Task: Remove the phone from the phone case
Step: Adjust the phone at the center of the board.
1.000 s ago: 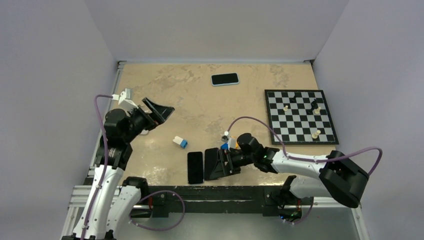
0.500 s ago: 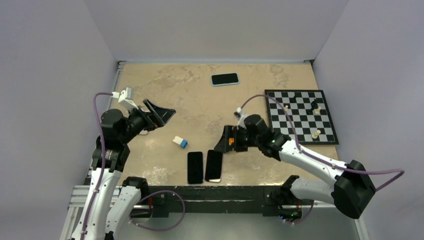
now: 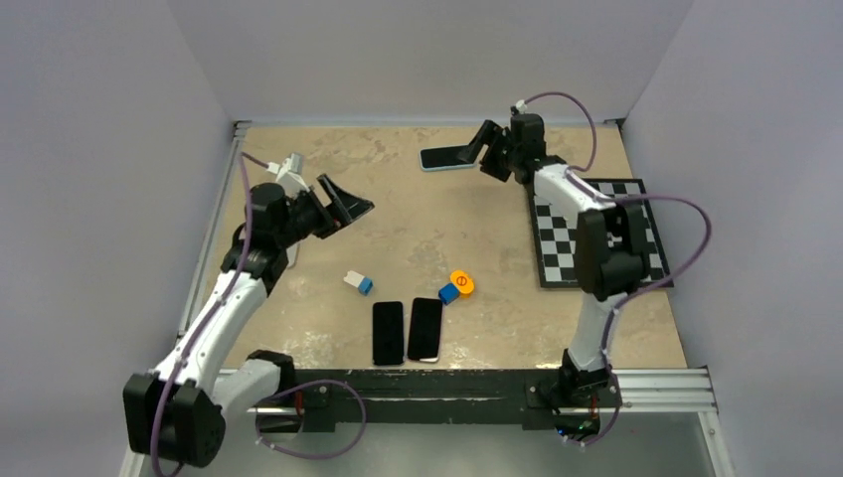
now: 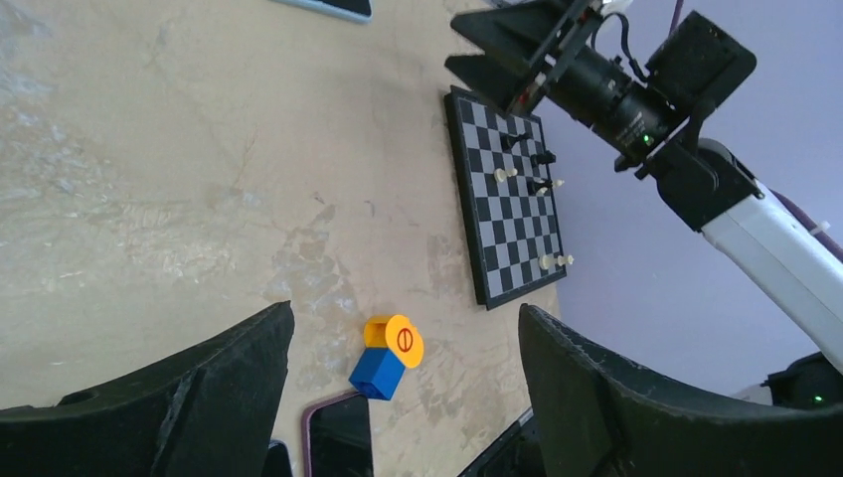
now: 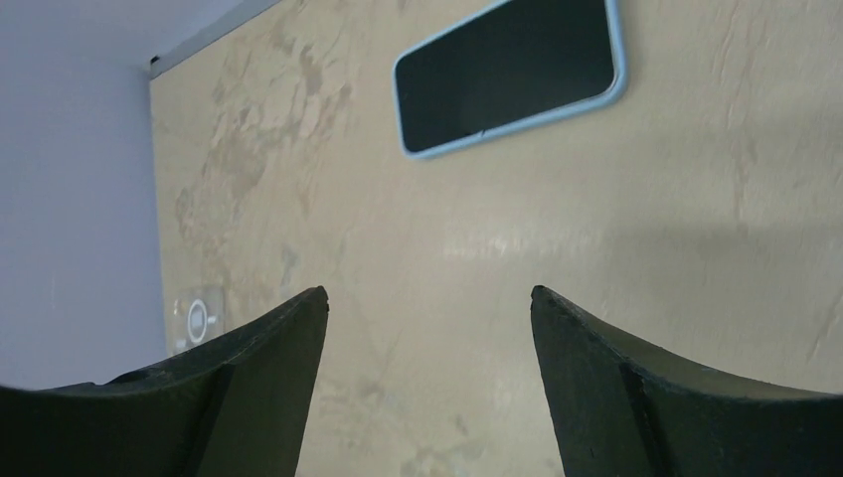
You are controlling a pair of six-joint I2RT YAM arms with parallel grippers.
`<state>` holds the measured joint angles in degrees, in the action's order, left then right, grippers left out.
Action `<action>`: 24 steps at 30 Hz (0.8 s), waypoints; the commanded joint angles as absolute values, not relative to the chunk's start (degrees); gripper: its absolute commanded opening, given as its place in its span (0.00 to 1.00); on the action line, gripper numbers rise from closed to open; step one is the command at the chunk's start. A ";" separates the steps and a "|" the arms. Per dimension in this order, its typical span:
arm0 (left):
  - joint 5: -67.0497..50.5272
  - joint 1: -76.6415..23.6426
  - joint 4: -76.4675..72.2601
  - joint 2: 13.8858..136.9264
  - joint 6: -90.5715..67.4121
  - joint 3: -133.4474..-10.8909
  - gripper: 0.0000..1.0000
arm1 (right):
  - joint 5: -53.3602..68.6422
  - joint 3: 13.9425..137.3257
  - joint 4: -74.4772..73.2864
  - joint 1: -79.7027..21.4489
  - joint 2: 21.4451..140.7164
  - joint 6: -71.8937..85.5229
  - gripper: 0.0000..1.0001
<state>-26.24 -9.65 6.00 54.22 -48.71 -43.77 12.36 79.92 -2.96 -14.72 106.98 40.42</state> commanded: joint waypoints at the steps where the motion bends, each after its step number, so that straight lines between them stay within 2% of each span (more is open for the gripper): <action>1: -20.91 -13.76 -4.23 62.89 -53.53 -47.20 0.86 | 17.47 95.13 -4.93 -10.85 118.70 39.31 0.78; 5: -14.11 -16.44 -8.92 69.47 -55.10 -49.14 0.86 | 19.87 108.20 -6.04 -8.36 131.57 41.27 0.78; 11: -12.64 -17.24 -13.94 75.18 -57.79 -49.97 0.84 | 19.60 123.38 -7.84 -7.23 143.95 43.26 0.76; 16: -13.33 -17.31 -10.32 73.75 -56.36 -50.13 0.84 | 23.02 127.47 -4.21 -7.19 149.66 49.83 0.71; 24: -11.45 -17.31 -4.77 66.70 -56.32 -49.51 0.85 | 31.87 122.43 -0.31 -8.62 149.23 51.69 0.63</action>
